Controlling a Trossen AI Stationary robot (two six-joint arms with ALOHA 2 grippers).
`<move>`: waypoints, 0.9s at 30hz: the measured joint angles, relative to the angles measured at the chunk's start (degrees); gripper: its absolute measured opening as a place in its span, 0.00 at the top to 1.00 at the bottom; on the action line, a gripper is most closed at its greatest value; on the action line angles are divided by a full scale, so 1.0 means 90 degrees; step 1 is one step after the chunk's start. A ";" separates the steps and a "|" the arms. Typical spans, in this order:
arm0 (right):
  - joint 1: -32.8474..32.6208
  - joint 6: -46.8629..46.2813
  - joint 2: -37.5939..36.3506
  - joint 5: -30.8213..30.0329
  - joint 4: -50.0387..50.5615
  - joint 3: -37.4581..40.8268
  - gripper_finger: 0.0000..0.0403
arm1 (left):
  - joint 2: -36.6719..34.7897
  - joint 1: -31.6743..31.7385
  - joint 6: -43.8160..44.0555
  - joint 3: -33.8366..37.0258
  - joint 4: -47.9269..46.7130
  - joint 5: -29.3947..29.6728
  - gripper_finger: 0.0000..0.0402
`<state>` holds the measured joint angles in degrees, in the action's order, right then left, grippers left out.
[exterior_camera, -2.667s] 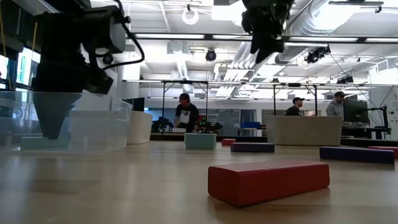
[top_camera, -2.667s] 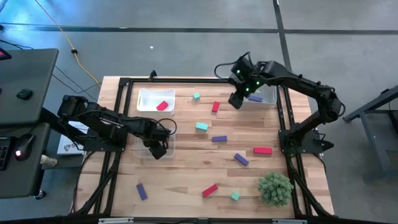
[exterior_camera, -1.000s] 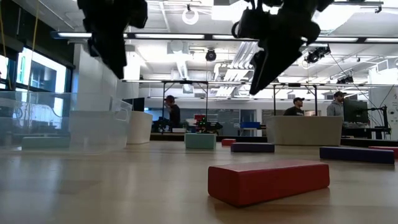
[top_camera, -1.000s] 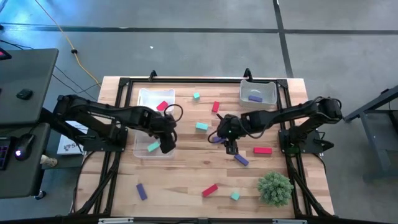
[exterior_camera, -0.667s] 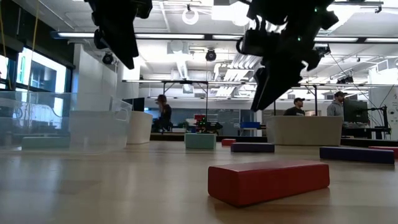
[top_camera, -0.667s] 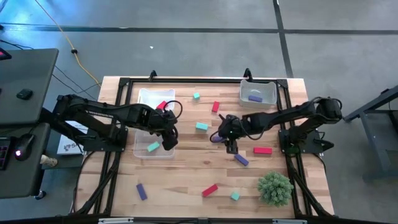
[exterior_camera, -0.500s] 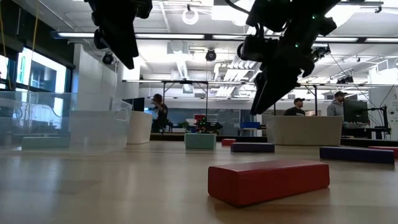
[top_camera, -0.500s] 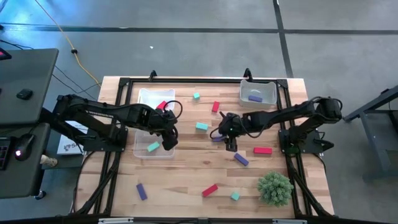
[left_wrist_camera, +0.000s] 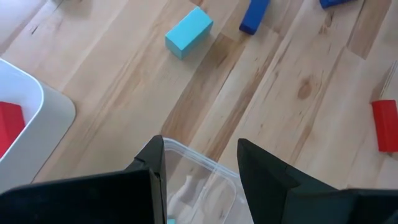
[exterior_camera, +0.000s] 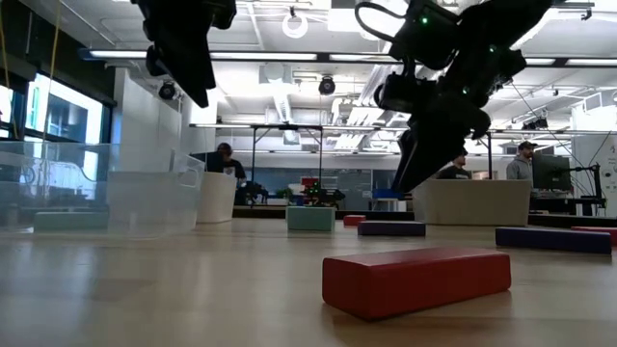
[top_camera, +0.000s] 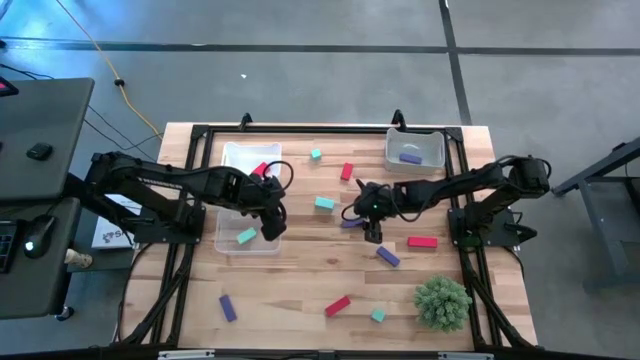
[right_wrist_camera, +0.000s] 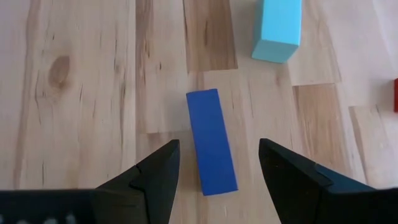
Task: Sort & place blocks by color
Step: Put the violet block into the gray bin
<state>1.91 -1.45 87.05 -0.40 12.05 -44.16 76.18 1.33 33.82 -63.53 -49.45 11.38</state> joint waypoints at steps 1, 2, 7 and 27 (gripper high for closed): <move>0.0000 0.0000 0.0001 0.0000 -0.0079 0.0059 0.48 | 0.0000 0.0026 0.0000 0.0000 0.0000 0.0000 0.71; 0.0000 0.0000 0.0002 0.0000 -0.0160 0.0111 0.48 | 0.0000 0.0058 0.0000 0.0000 0.0000 0.0000 0.71; 0.0000 0.0007 0.0038 -0.0002 -0.0409 0.0220 0.48 | 0.0000 0.0197 0.0000 0.0000 0.0000 0.0000 0.71; 0.0000 0.0022 0.0789 0.0002 -0.0588 0.0208 0.48 | 0.0002 0.0322 -0.0119 0.0000 0.0000 -0.0005 0.71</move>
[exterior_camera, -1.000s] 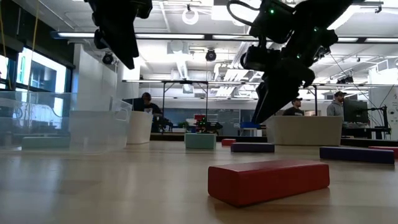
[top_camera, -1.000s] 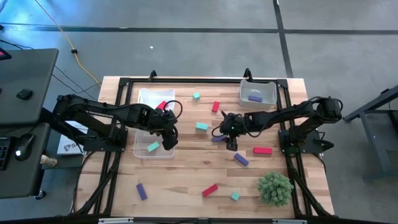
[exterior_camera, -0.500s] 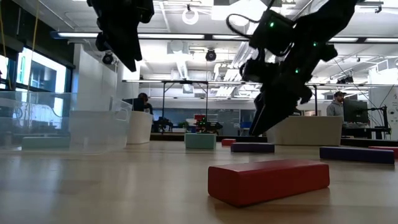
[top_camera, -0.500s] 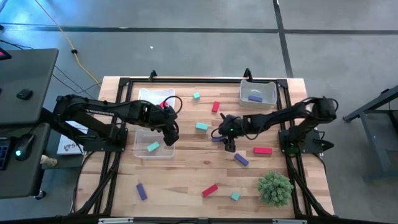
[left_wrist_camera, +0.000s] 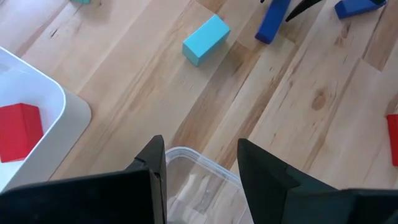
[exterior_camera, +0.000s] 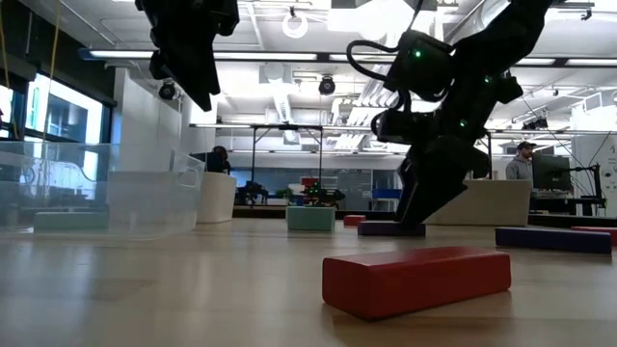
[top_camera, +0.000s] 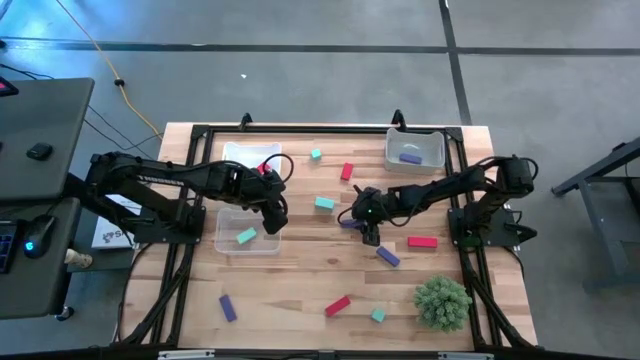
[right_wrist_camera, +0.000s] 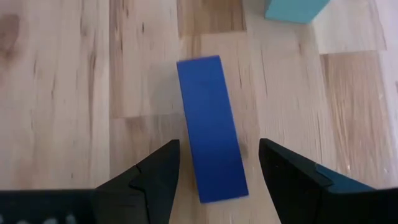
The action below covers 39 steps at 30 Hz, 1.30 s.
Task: Sort & place blocks by color
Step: Put the violet block into the gray bin
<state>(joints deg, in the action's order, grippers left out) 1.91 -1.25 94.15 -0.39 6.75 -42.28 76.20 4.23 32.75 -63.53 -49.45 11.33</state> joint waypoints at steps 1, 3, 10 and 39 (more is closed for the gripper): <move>0.0000 0.0008 0.0000 -0.0005 0.0001 0.0000 0.48 | 0.0000 0.0000 0.0000 0.0000 0.0000 0.0000 0.71; -0.0001 0.0017 0.0000 -0.0032 0.0052 0.0000 0.48 | 0.0000 0.0000 -0.0012 0.0000 0.0000 0.0004 0.71; -0.0004 -0.0212 0.0282 0.0047 0.0059 -0.0024 0.54 | 0.0002 0.0022 -0.0105 0.0000 0.0000 0.0129 0.71; 0.0333 -0.0097 0.0333 -0.0894 0.2626 -0.2197 0.80 | 0.0002 0.0178 -0.0163 0.0000 -0.0002 0.0197 0.71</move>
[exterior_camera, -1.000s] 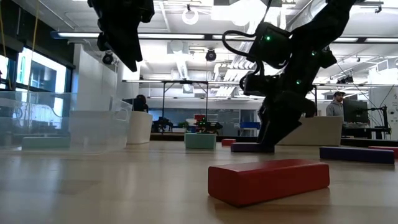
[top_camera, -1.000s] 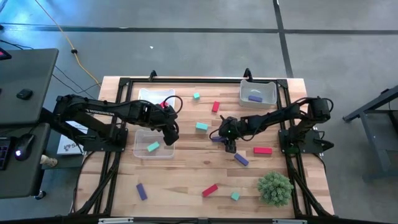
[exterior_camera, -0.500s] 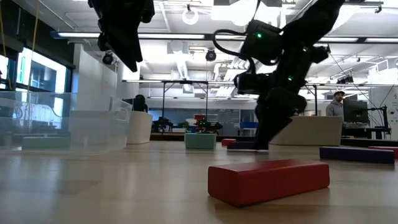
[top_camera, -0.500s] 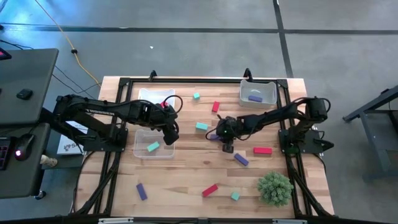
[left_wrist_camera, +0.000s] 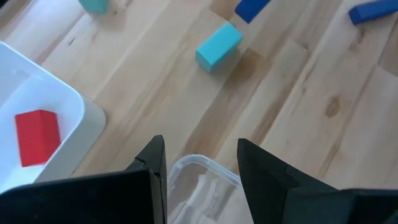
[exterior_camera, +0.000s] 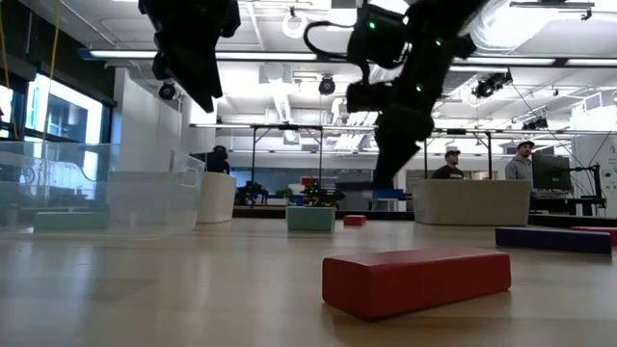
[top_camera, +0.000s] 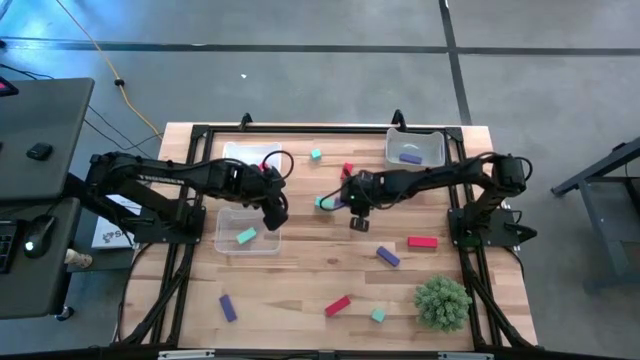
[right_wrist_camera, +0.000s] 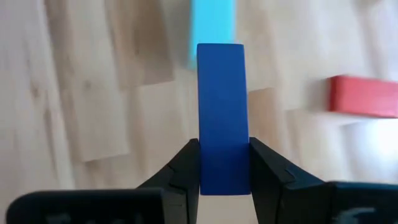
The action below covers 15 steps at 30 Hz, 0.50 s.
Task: Sort & place blocks by color
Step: Put the violet block into the gray bin
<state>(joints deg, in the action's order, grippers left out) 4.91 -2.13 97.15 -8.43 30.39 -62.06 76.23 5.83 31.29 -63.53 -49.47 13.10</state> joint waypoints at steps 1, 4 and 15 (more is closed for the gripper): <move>0.0041 0.0074 -0.0007 -0.0109 0.0156 -0.0126 0.80 | 0.0000 0.0054 0.0000 0.0000 0.0000 0.0002 0.71; 0.0203 0.0187 -0.0008 -0.0366 0.0536 -0.0460 0.80 | 0.0000 0.0212 0.0000 0.0000 0.0000 0.0000 0.71; 0.0911 0.0417 -0.0013 -0.1438 0.2225 -0.1556 0.80 | 0.0000 0.0691 0.0000 0.0000 0.0000 -0.0001 0.71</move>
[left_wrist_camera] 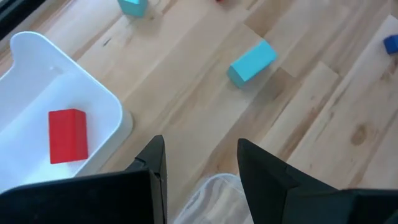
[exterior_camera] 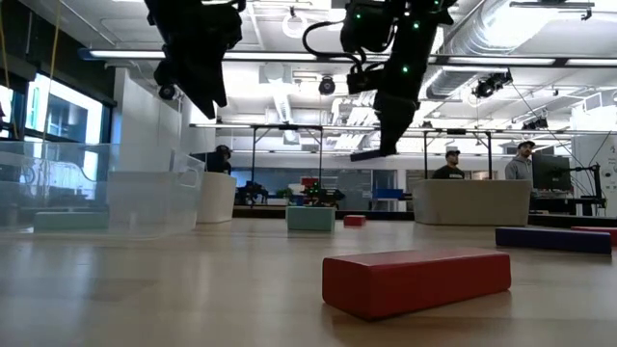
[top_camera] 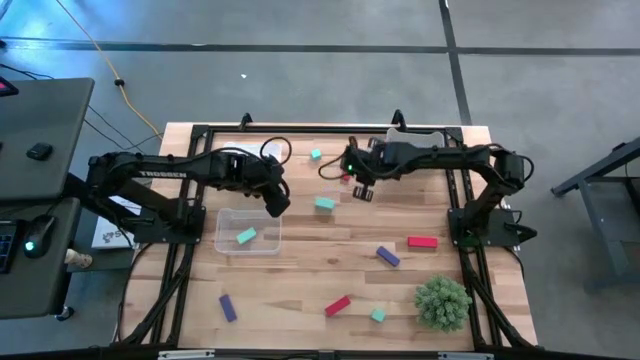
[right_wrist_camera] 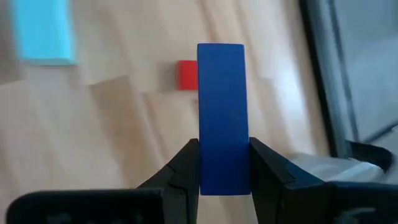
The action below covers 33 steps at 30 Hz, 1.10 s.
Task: Sort & place blocks by color
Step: Put the violet block into the gray bin
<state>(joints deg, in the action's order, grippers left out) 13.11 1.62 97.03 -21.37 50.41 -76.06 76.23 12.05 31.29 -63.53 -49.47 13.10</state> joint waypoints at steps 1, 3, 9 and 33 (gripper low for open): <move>0.0086 0.0025 0.0000 -0.0045 0.0108 -0.0092 0.80 | 0.0000 0.0043 0.0000 0.0000 0.0000 -0.0002 0.71; 0.0270 -0.0008 0.0000 -0.0126 0.0347 -0.0280 0.80 | 0.0000 0.0124 -0.0001 0.0000 -0.0001 0.0000 0.71; 0.0925 -0.0128 -0.0050 -0.0752 0.1256 -0.0758 0.80 | 0.0000 0.0333 0.0000 0.0000 0.0000 -0.0002 0.71; 0.3549 -0.0990 -0.0865 0.0751 0.1474 0.0462 0.80 | 0.0000 0.0797 0.0000 0.0000 0.0025 -0.0060 0.71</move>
<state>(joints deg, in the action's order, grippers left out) 45.05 -7.29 89.25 -14.62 63.67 -71.91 76.23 19.22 31.29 -63.53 -49.25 12.56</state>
